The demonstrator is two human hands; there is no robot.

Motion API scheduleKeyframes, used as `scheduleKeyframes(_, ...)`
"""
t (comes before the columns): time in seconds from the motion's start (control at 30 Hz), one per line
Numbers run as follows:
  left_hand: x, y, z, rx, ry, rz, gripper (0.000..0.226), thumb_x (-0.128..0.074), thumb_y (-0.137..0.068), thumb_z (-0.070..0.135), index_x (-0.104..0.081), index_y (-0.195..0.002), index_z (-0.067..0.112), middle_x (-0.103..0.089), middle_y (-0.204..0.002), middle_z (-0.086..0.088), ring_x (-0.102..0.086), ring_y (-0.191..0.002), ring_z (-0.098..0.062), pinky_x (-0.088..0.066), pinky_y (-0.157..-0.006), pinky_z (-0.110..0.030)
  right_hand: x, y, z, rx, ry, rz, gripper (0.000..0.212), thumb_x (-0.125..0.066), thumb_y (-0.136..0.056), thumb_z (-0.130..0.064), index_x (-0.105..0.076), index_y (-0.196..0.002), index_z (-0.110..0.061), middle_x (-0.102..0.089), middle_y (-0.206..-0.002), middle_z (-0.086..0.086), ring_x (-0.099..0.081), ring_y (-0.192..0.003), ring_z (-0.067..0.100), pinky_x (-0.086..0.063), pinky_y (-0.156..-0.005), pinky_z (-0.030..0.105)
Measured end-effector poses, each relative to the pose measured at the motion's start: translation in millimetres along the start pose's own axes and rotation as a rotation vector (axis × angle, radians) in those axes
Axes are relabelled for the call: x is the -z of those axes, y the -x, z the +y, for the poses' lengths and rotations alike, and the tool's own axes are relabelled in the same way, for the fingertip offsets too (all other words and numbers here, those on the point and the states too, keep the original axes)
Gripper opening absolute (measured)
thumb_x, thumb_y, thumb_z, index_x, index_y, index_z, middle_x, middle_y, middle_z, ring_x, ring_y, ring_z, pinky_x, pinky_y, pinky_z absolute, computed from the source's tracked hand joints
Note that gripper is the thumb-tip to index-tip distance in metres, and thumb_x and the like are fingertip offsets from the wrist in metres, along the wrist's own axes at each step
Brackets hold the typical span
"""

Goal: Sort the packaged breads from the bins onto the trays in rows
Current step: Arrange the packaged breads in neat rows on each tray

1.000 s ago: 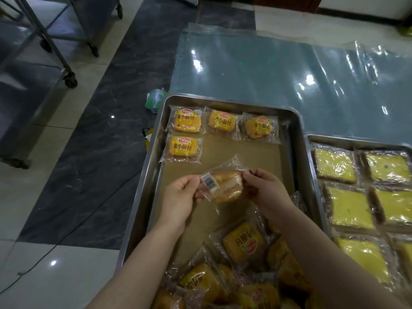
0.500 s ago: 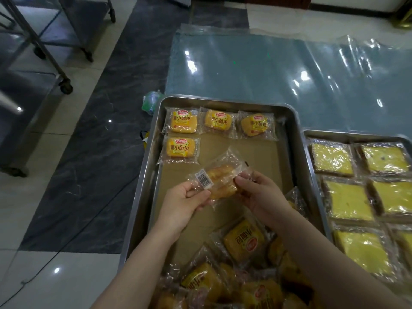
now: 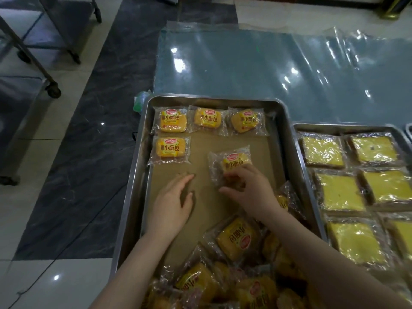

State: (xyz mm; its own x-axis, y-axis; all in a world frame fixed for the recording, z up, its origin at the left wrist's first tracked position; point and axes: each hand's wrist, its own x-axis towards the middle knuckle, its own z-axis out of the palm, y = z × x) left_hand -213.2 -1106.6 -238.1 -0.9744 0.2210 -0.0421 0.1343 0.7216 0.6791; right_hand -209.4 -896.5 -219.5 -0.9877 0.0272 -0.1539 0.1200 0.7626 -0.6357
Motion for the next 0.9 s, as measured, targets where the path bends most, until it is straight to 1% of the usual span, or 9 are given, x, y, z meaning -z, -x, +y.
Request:
scheduleKeyframes(0.13,-5,1,-15,-0.044,-0.185,-0.050,0.060,-0.050,-0.091,0.034,-0.020,-0.143,0.038,-0.009,-0.153,0.011,-0.001,-0.140,-0.006,-0.005,-0.113,-0.033,-3,-2,12,0.001,0.010,0.203,0.018,-0.060,-0.086,-0.030,-0.059,-0.102,-0.038,-0.048,-0.104,-0.019,-0.046,-0.096,0.000,-0.038,-0.080,0.013)
scheduleKeyframes(0.23,-11,3,-25,-0.041,-0.415,-0.104,0.064,-0.029,-0.096,0.049,0.008,-0.146,0.034,0.015,-0.154,0.002,0.017,-0.140,-0.016,0.012,-0.112,-0.037,1,-9,18,0.009,0.159,0.241,0.028,-0.062,-0.087,-0.021,-0.061,-0.114,-0.028,-0.049,-0.119,-0.008,-0.037,-0.110,0.006,-0.030,-0.093,0.019)
scheduleKeyframes(0.3,-14,3,-24,-0.053,-0.480,-0.095,0.060,-0.017,-0.096,0.051,0.012,-0.146,0.033,0.016,-0.154,0.000,0.019,-0.140,-0.019,0.013,-0.112,-0.039,1,-14,18,0.030,0.213,0.174,0.038,-0.062,-0.088,-0.023,-0.056,-0.125,-0.026,-0.046,-0.132,-0.006,-0.036,-0.124,0.014,-0.027,-0.100,0.026)
scheduleKeyframes(0.4,-16,4,-22,-0.058,-0.505,-0.079,0.059,-0.013,-0.095,0.051,0.010,-0.146,0.032,0.015,-0.154,0.000,0.019,-0.140,-0.019,0.014,-0.112,-0.039,-4,-22,14,0.073,0.278,0.082,0.051,-0.059,-0.089,-0.028,-0.044,-0.138,-0.030,-0.037,-0.144,-0.006,-0.028,-0.134,0.021,-0.025,-0.105,0.032)
scheduleKeyframes(0.5,-16,4,-23,-0.056,-0.527,-0.080,0.059,-0.014,-0.096,0.050,0.011,-0.146,0.031,0.016,-0.154,-0.001,0.020,-0.140,-0.019,0.014,-0.113,-0.040,-15,-35,7,0.089,0.343,-0.024,0.064,-0.053,-0.093,-0.035,-0.021,-0.149,-0.034,-0.016,-0.156,-0.006,-0.010,-0.143,0.026,-0.020,-0.111,0.043)
scheduleKeyframes(0.57,-17,3,-23,-0.052,-0.539,-0.082,0.060,-0.013,-0.095,0.050,0.011,-0.146,0.031,0.016,-0.154,-0.001,0.020,-0.140,-0.019,0.013,-0.113,-0.040,-23,-45,1,0.097,0.382,-0.089,0.074,-0.051,-0.093,-0.044,-0.006,-0.151,-0.033,0.000,-0.159,-0.008,0.004,-0.145,0.024,-0.009,-0.110,0.041)
scheduleKeyframes(0.63,-18,2,-24,-0.054,-0.554,-0.082,0.060,-0.011,-0.094,0.051,0.012,-0.146,0.031,0.016,-0.154,-0.001,0.020,-0.140,-0.019,0.014,-0.112,-0.040,-31,-52,-4,0.093,0.436,-0.110,0.081,-0.048,-0.091,-0.053,0.004,-0.150,-0.031,0.009,-0.159,-0.006,0.010,-0.145,0.023,-0.010,-0.111,0.041)
scheduleKeyframes(0.73,-19,2,-25,-0.057,-0.555,-0.081,0.061,-0.013,-0.094,0.051,0.012,-0.146,0.031,0.015,-0.154,-0.001,0.018,-0.141,-0.019,0.014,-0.112,-0.040,-38,-54,-9,0.078,0.503,-0.084,0.084,-0.043,-0.091,-0.058,0.009,-0.149,-0.029,0.011,-0.160,-0.002,0.009,-0.145,0.025,-0.017,-0.113,0.046)
scheduleKeyframes(0.9,-18,3,-25,-0.065,-0.543,-0.082,0.060,-0.012,-0.093,0.050,0.011,-0.146,0.031,0.014,-0.154,-0.001,0.018,-0.141,-0.019,0.012,-0.113,-0.040,-32,-45,-16,0.091,0.442,-0.022,0.077,-0.044,-0.092,-0.054,-0.002,-0.151,-0.029,0.003,-0.160,-0.002,0.007,-0.146,0.026,-0.007,-0.114,0.042)
